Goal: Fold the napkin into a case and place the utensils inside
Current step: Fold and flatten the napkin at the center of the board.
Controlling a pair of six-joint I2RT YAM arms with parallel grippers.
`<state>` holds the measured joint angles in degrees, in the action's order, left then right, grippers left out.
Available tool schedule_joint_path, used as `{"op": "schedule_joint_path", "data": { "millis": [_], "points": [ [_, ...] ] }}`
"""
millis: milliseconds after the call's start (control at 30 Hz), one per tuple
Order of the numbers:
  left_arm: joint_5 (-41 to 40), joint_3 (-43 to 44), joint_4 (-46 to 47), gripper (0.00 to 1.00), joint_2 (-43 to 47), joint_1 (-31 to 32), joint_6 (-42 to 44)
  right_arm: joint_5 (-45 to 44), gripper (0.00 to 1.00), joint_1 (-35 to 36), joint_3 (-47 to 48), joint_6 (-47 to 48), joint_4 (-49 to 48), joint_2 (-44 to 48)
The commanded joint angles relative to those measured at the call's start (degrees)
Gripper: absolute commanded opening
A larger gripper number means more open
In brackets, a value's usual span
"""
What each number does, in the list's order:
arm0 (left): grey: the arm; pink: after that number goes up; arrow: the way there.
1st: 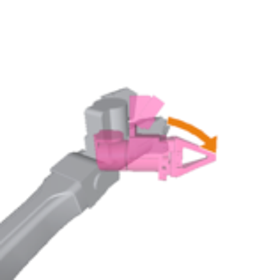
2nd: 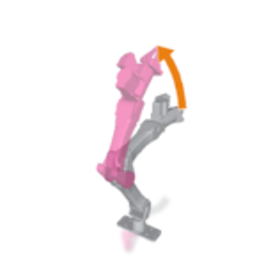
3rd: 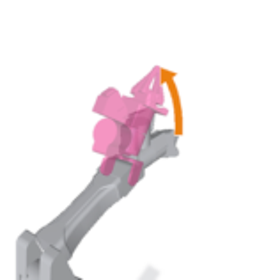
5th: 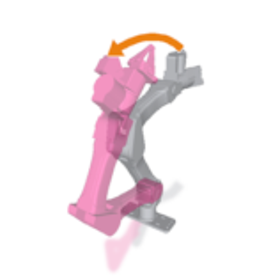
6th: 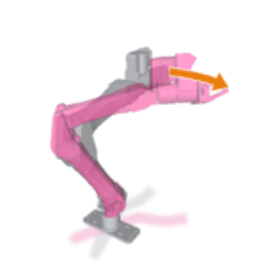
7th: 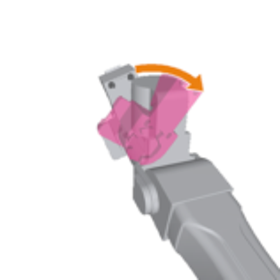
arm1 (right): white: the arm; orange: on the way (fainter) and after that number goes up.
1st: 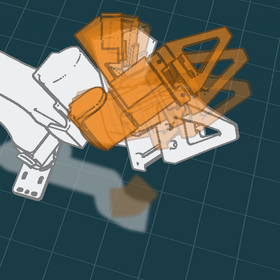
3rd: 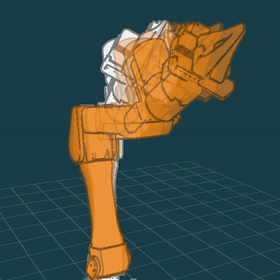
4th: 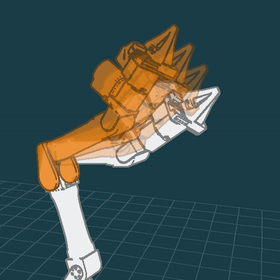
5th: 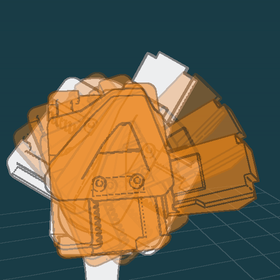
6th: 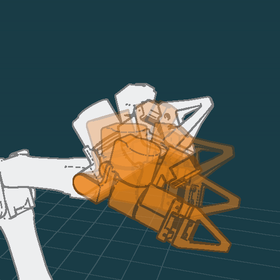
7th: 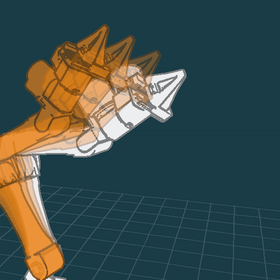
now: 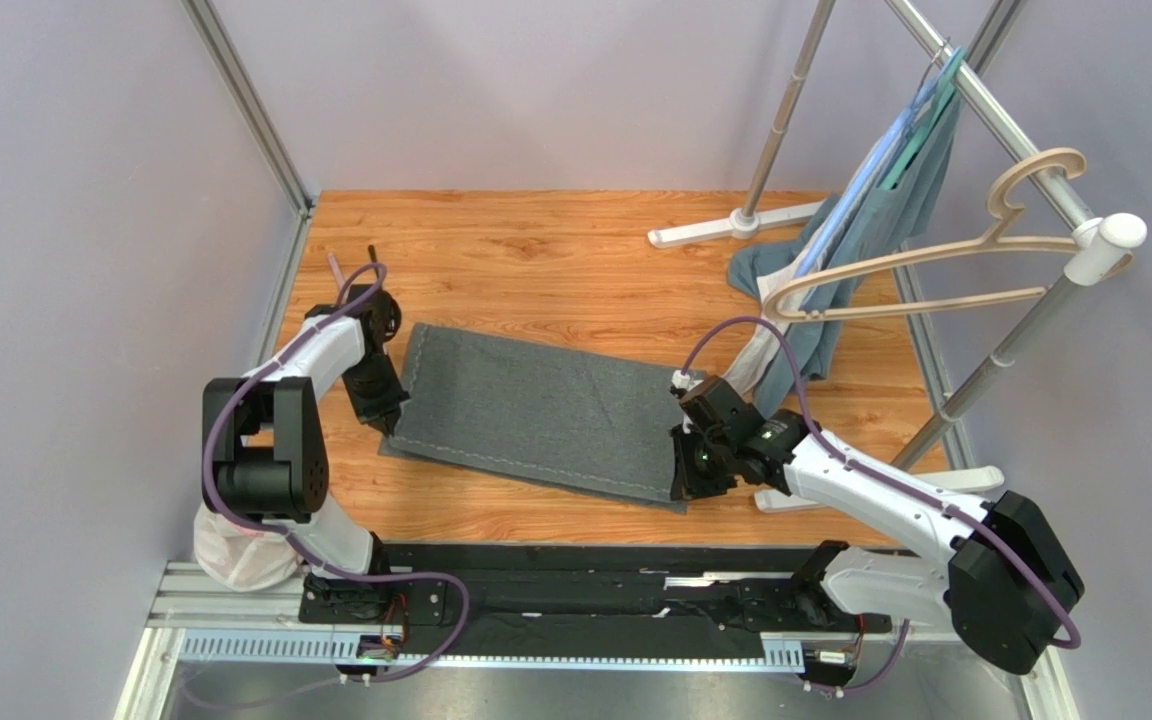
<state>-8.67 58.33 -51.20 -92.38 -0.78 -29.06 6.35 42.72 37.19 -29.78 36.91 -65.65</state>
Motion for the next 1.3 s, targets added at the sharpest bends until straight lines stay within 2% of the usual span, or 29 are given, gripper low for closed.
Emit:
{"op": "schedule_joint_path", "data": {
  "millis": [0, 333, 1000, 1100, 1167, 1200, 1233, 1267],
  "points": [
    [-1.3, 0.1, 0.5, 0.00, -1.3, -0.2, 0.6, 0.6, 0.00, 0.3, -1.9, -1.5, -3.1, -0.9],
    [-0.9, 0.8, 0.7, 0.00, -4.5, -0.3, 0.8, 0.9, 0.00, 0.3, -4.1, -2.3, -5.4, -2.6],
    [-2.1, 1.6, 0.8, 0.00, -4.4, -0.2, 0.7, 0.7, 0.00, 0.3, -4.8, -2.6, -6.4, -3.5],
    [-2.3, 1.4, 0.2, 0.00, -4.1, -0.2, 0.2, 0.5, 0.04, 0.3, -4.8, -2.5, -6.4, -3.5],
    [-3.6, 1.6, -0.7, 0.16, -2.4, -0.2, -0.1, 0.8, 0.17, 0.3, -3.5, -2.3, -5.1, -3.4],
    [-3.9, 1.8, -1.3, 0.35, 0.9, -0.2, 0.0, 0.8, 0.23, 0.3, -2.8, -2.2, -4.2, -3.3],
    [-4.3, 2.4, -2.9, 0.41, 2.9, -0.2, 0.0, 0.5, 0.35, 0.3, -2.0, -2.0, -3.2, -2.8],
    [-5.5, 2.8, -3.7, 0.60, 5.0, -0.2, 0.0, 0.0, 0.41, 0.2, 0.0, -1.6, -0.2, -1.4]
  ]
}}
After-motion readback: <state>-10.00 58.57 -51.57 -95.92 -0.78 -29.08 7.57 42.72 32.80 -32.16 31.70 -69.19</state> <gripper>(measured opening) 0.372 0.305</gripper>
